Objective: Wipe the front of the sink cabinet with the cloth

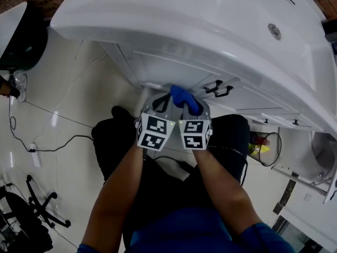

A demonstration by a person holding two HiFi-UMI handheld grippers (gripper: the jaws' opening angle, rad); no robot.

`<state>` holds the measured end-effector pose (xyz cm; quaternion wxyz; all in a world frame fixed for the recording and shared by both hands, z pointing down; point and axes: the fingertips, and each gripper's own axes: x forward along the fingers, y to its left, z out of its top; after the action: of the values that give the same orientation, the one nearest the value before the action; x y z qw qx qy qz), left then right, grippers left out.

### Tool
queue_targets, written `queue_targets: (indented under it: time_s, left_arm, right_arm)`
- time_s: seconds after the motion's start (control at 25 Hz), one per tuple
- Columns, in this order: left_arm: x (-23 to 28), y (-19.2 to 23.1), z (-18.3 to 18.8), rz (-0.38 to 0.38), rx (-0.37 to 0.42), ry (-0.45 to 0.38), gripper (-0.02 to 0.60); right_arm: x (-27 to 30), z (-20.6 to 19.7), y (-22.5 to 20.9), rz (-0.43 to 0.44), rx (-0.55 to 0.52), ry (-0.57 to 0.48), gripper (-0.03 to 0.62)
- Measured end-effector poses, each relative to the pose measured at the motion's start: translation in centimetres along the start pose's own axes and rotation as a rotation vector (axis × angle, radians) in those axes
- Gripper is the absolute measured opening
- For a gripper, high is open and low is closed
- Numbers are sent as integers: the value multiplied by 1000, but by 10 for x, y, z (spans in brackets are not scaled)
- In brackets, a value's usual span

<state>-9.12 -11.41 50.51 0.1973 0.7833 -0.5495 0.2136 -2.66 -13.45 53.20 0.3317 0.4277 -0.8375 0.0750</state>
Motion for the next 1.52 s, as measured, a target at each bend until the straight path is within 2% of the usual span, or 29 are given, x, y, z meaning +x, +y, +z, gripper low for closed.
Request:
queue_targets:
  time_s: [0.12,0.32,0.44,0.56,0.68,0.84,0.92,1.0,1.08,1.36,1.52]
  left_arm:
    - [-21,-3,13,-5,7,-46,6]
    - [-55,-21,65,-12,40,-218,6]
    - [-73,-41,92,-19,79,-301,6]
    - [-80,-57,109,-61,86,-353,6]
    - [-76,-58,113,-71,82,-357,6]
    - [-58,-41,85,-33,57,-277,6]
    - [-55,-33,71,-28,17,-259,6]
    - [-54,-31,72,-41,-19,-279,6]
    - [-50,-30,74,-42,-17,-294,6]
    - [-36,-16,61,0,-59,-267,6]
    - [-24,-15,48,3,-54,-223,6]
  right_arm:
    - [-40,40,0,-10,-15,-140,57]
    - [-114,107,-16,-90,-56,-395,57]
    - [-148,136,-42,-165,-8,-498,57]
    - [-164,155,-65,-225,-8,-544,57]
    - [-155,160,-76,-247,-57,-507,57]
    - [-132,151,-72,-226,-94,-447,57]
    - [-124,141,-64,-209,-93,-421,57]
    - [-113,129,-55,-192,-105,-394,57]
    - [-101,119,-48,-179,-117,-363,57]
    - [-64,77,-36,-147,-124,-238,57]
    - [-44,58,-30,-122,-114,-178,57]
